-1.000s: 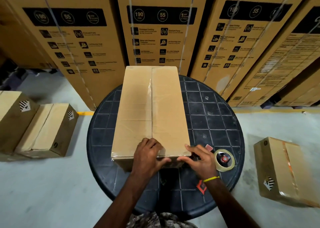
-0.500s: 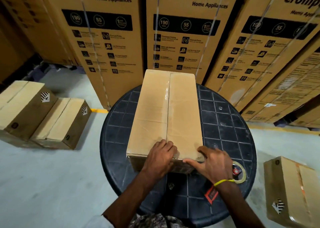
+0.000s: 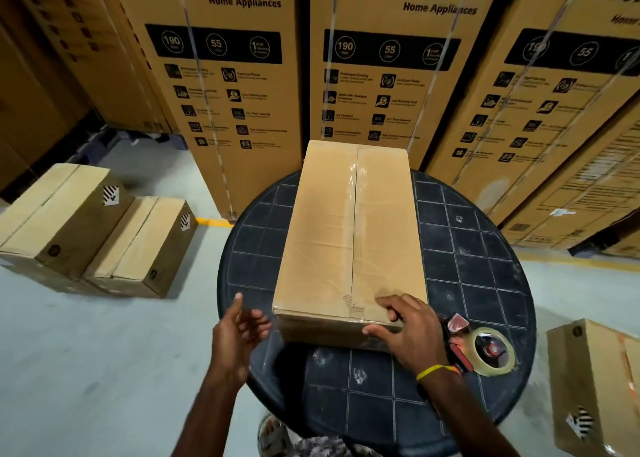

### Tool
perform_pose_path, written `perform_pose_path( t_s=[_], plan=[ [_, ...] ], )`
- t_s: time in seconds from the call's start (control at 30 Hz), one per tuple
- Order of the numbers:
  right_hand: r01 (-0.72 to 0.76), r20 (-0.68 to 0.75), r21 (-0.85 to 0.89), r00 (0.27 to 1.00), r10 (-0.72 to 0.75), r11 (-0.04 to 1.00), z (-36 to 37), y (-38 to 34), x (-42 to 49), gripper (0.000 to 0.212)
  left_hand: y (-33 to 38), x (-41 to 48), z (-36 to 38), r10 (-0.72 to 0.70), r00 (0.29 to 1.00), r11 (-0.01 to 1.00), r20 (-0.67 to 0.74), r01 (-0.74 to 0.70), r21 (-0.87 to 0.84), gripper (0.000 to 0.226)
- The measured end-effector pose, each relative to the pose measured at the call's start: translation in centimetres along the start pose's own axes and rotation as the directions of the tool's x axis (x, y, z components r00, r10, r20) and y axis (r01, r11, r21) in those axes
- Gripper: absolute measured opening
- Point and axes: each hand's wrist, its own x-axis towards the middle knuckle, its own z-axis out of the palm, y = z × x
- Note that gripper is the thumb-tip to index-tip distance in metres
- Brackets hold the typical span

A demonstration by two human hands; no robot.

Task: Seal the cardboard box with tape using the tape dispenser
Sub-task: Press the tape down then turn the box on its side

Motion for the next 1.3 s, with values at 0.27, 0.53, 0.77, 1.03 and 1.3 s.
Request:
perform_pose_path(
  t_s=[0.27,0.53,0.77,1.03,1.3],
  plan=[
    [-0.016,-0.042,0.001,0.999,0.016,1.0,0.5,0.2,-0.4,0.054,-1.6,-0.5,1.4,-0.077,0.99,0.997,0.116,0.079,-0.009,0.065],
    [-0.023,-0.075,0.001,0.997,0.023,1.0,0.8,0.1,-0.7,0.056,-1.6,-0.9,2.8,0.077,0.974,0.981,0.214,-0.113,0.159,0.039],
    [-0.018,-0.08,-0.012,0.997,0.017,1.0,0.8,0.1,-0.8,0.055,-2.3,0.9,0.3,0.232,0.87,0.836,0.434,-0.407,0.368,0.031],
    [-0.011,-0.102,-0.007,0.995,0.011,1.0,0.9,0.3,-0.9,0.055,0.9,2.0,-0.8,0.151,0.848,0.256,0.509,-0.53,0.808,0.077],
    [-0.035,-0.118,-0.019,0.992,0.032,0.999,1.0,0.0,-1.1,0.056,-2.2,-1.1,1.1,0.528,0.823,0.547,0.209,-0.518,0.658,0.047]
  ],
)
